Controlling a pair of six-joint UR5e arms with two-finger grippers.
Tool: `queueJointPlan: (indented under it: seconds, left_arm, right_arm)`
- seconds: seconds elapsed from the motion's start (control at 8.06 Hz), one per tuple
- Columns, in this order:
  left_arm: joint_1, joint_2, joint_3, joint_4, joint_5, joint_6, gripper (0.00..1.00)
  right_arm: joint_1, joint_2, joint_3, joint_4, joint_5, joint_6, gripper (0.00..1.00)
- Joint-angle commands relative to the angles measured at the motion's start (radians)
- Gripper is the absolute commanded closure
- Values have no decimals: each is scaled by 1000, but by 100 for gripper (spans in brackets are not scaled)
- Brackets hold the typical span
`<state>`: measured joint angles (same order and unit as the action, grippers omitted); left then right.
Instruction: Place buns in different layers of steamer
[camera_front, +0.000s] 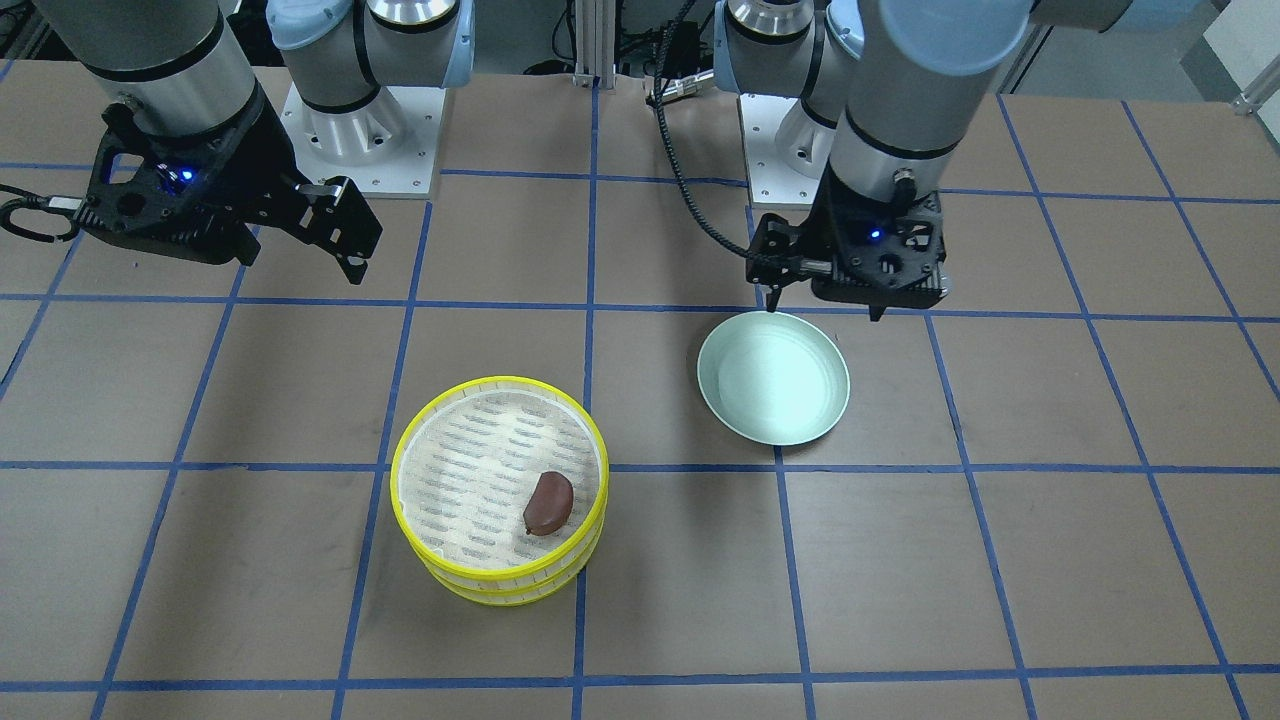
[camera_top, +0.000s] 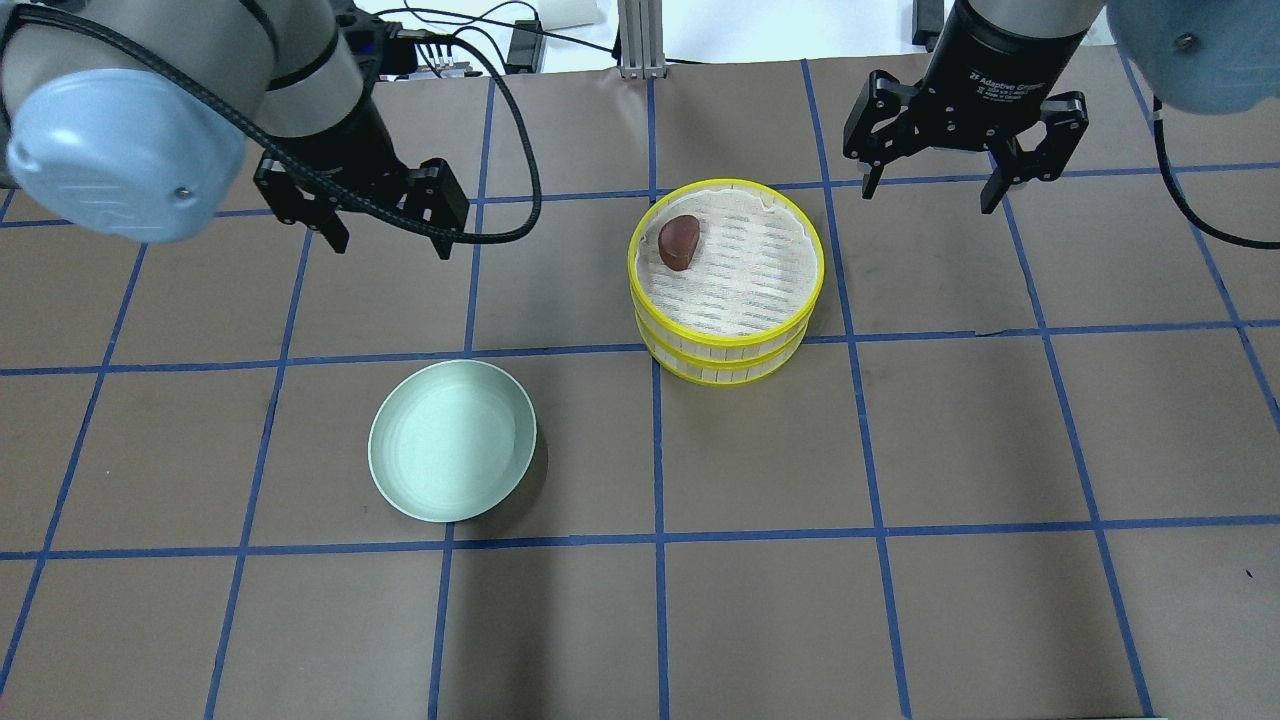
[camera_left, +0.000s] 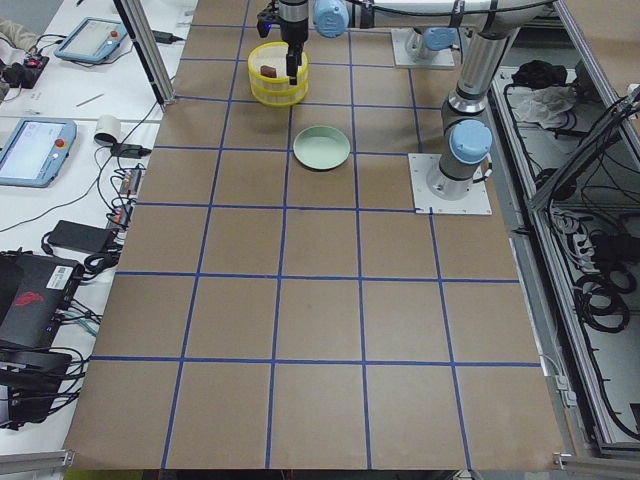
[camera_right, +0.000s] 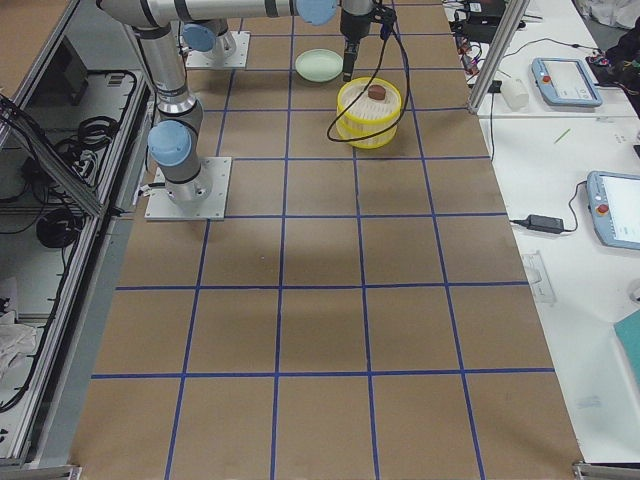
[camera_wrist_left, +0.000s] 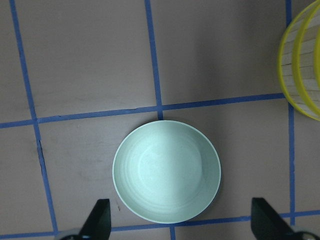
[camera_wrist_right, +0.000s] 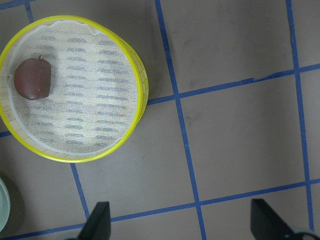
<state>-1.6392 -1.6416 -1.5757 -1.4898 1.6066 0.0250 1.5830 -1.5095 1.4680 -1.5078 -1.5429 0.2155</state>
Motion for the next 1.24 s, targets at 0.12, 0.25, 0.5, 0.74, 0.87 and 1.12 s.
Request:
queueJointPlan:
  seconds: [0.12,0.25,0.5,0.74,0.87,1.12]
  left_arm:
    - [55,77,-35,-70,-16,15,0]
    - [53,77,-44,-66,-16,16,0]
    - [53,75,-47,-67,-10,16,0]
    - [52,75,-47,-72,-8,15,0]
    - [52,71,-47,-72,-4,15,0]
    - [53,75,-46,-67,-7,13,0]
  right_arm:
    - [0,0,0,0,0,1,0]
    - [0,0,0,0,1,1,0]
    - [0,0,0,0,3,1,0]
    - [0,0,0,1,0,1,0]
    - [0,0,0,0,0,-1,0]
    - [0,0,0,1,0,1,0]
